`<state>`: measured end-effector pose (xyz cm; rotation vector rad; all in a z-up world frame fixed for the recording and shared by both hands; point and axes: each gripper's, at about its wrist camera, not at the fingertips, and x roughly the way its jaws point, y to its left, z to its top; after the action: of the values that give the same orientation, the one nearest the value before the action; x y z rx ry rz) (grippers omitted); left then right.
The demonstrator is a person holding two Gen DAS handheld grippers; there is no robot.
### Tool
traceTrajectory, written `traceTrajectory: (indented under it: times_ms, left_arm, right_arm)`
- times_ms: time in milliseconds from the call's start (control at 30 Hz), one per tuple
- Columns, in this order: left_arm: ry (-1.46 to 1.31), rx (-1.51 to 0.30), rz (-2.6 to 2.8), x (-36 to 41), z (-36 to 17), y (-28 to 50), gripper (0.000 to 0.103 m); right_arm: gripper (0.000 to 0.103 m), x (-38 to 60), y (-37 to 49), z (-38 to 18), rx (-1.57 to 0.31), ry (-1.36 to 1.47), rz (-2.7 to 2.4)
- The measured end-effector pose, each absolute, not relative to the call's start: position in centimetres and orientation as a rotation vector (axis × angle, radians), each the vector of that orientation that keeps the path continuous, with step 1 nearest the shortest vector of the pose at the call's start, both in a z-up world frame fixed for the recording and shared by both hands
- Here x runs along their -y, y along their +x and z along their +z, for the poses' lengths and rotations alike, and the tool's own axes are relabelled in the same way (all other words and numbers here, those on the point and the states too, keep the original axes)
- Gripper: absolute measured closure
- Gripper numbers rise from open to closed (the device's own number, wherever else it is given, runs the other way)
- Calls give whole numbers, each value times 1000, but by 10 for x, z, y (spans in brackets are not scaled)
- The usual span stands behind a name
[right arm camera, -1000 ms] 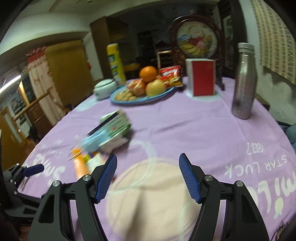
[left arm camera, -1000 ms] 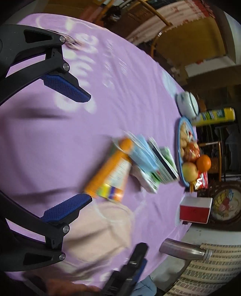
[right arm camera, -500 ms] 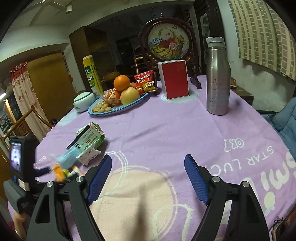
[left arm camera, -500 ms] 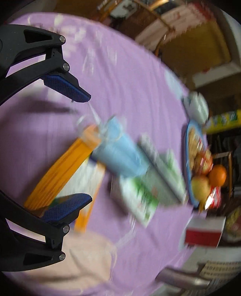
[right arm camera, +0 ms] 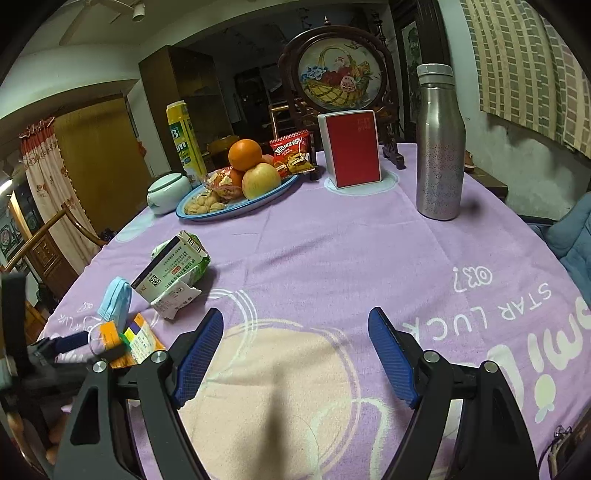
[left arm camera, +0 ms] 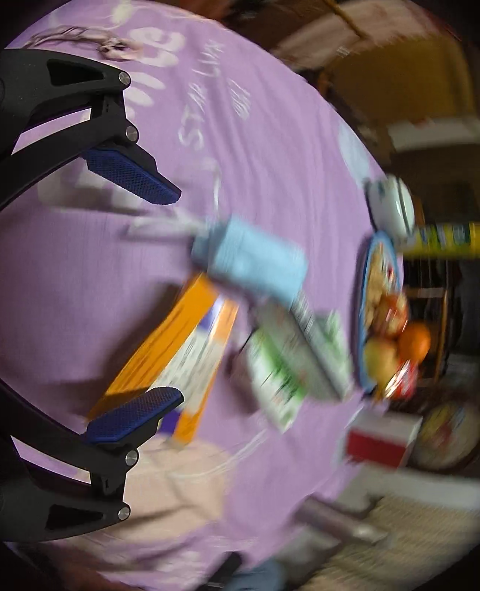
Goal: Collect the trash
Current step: 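Close the left tool on the orange striped box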
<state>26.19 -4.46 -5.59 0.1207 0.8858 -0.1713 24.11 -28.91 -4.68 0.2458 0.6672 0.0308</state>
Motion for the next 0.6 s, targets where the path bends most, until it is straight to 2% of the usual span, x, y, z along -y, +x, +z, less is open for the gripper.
traceTrajectory:
  times_ms: [167, 267, 333, 433, 533, 600]
  left_arm:
    - [238, -900, -159, 66, -68, 261, 7]
    - [298, -843, 48, 46, -64, 268, 7]
    - [231, -816, 213, 14, -55, 275, 8]
    - [15, -834, 163, -21, -45, 276, 8]
    - [-81, -855, -64, -11, -42, 272, 7]
    - [-39, -864, -177, 12, -44, 268, 7]
  right_arm:
    - [23, 289, 242, -47, -673, 248, 38]
    - [23, 289, 241, -45, -671, 250, 42]
    - [23, 289, 239, -44, -665, 255, 45]
    - [23, 289, 237, -43, -660, 262, 57]
    - [23, 287, 237, -43, -658, 252, 57]
    - [23, 288, 238, -43, -658, 254, 57]
